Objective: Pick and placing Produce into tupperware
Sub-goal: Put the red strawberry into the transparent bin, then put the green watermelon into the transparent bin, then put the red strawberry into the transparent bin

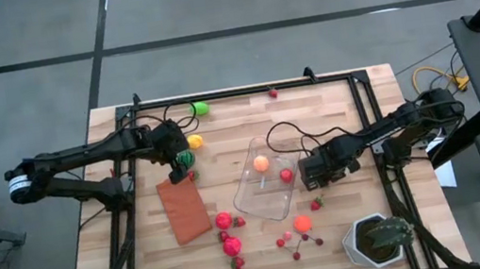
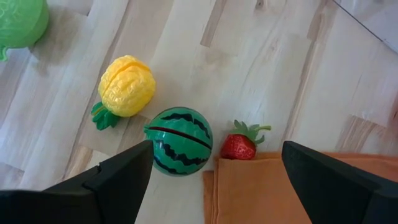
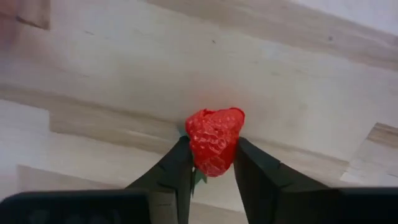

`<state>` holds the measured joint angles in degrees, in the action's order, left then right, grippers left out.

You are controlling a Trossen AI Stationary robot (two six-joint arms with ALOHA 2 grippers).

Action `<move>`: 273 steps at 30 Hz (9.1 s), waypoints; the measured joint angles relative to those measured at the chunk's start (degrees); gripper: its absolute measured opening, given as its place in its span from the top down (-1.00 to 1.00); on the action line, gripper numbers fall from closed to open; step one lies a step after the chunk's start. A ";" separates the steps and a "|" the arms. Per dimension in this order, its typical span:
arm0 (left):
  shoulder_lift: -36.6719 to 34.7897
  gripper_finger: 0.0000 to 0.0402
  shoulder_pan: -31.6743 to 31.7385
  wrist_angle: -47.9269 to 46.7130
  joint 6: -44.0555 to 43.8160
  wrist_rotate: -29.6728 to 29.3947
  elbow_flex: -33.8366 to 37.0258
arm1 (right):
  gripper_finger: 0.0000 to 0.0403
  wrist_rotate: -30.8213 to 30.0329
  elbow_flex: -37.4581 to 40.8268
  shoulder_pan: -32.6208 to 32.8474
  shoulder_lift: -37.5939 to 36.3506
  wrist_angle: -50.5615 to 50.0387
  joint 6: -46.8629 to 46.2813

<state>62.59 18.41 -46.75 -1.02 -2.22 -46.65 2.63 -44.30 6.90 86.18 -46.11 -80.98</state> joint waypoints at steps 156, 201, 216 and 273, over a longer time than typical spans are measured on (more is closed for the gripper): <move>11.47 -0.38 1.20 24.51 -2.02 20.45 -18.04 | -0.52 -39.74 -38.59 -7.78 -12.45 -27.40 18.30; 19.00 -0.81 -6.78 -10.69 7.46 -1.78 -16.28 | -0.50 -47.28 -37.74 -11.91 -28.03 -34.10 31.32; 20.68 -0.49 -6.78 -2.68 8.97 -2.68 -6.42 | -0.49 -47.28 -37.35 -11.93 -25.27 -34.06 28.93; 25.75 -0.26 -6.80 3.87 -1.66 -2.64 -1.63 | -0.43 -47.69 -35.49 -11.93 -25.06 -34.49 30.24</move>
<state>88.33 11.62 -42.88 -2.68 -4.86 -48.28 -45.06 -79.79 -5.04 61.12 -80.60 -50.74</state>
